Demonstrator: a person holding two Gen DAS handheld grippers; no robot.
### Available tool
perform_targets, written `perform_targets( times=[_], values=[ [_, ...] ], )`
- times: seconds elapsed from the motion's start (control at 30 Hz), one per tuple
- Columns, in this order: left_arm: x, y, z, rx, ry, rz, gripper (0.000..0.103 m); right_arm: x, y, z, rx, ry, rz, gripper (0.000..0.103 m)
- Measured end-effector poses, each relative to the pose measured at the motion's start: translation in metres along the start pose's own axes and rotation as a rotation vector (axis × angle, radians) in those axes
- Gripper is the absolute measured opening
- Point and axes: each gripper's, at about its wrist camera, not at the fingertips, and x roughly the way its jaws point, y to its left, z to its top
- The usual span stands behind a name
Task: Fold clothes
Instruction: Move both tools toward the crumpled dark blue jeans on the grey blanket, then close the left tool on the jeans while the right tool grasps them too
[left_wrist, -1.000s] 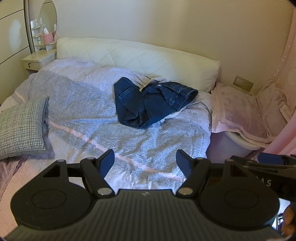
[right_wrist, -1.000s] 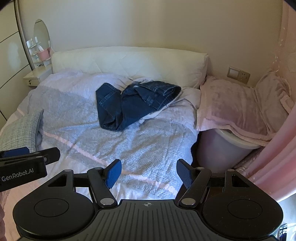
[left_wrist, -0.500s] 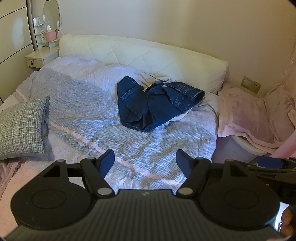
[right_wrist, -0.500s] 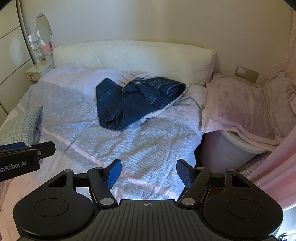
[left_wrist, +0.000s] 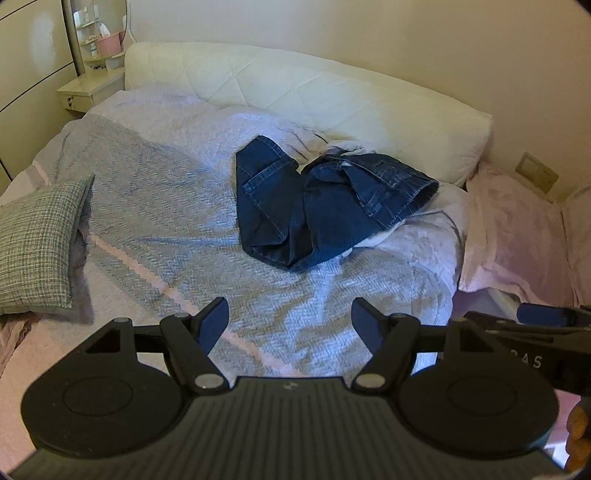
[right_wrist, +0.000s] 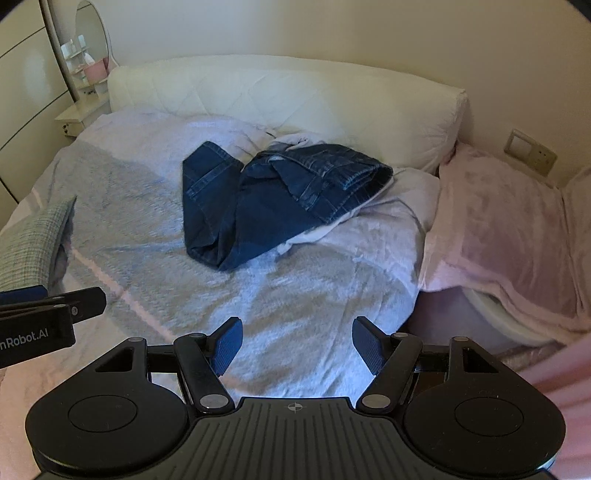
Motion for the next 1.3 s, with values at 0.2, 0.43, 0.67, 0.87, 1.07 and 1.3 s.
perform_targets(
  times=[0.2, 0.43, 0.67, 0.87, 1.07, 1.3],
  values=[
    [0.031, -0.015, 0.03, -0.009, 0.017, 0.007, 0.07, 0.024, -0.025, 0.034, -0.004, 0.02, -0.005, 0.069],
    [0.067, -0.028, 0.054, -0.015, 0.039, 0.006, 0.07, 0.056, -0.05, 0.067, 0.004, 0.053, -0.015, 0.069],
    [0.107, -0.029, 0.071, -0.027, 0.065, 0.006, 0.069, 0.092, -0.069, 0.093, 0.036, 0.09, -0.032, 0.069],
    [0.142, -0.024, 0.087, -0.037, 0.093, 0.02, 0.069, 0.126, -0.077, 0.113, 0.041, 0.118, -0.04, 0.069],
    [0.173, -0.018, 0.104, -0.041, 0.118, 0.03, 0.069, 0.159, -0.078, 0.135, 0.038, 0.143, -0.038, 0.069],
    [0.21, -0.005, 0.114, -0.061, 0.155, 0.024, 0.068, 0.194, -0.08, 0.153, 0.026, 0.176, -0.041, 0.069]
  ],
)
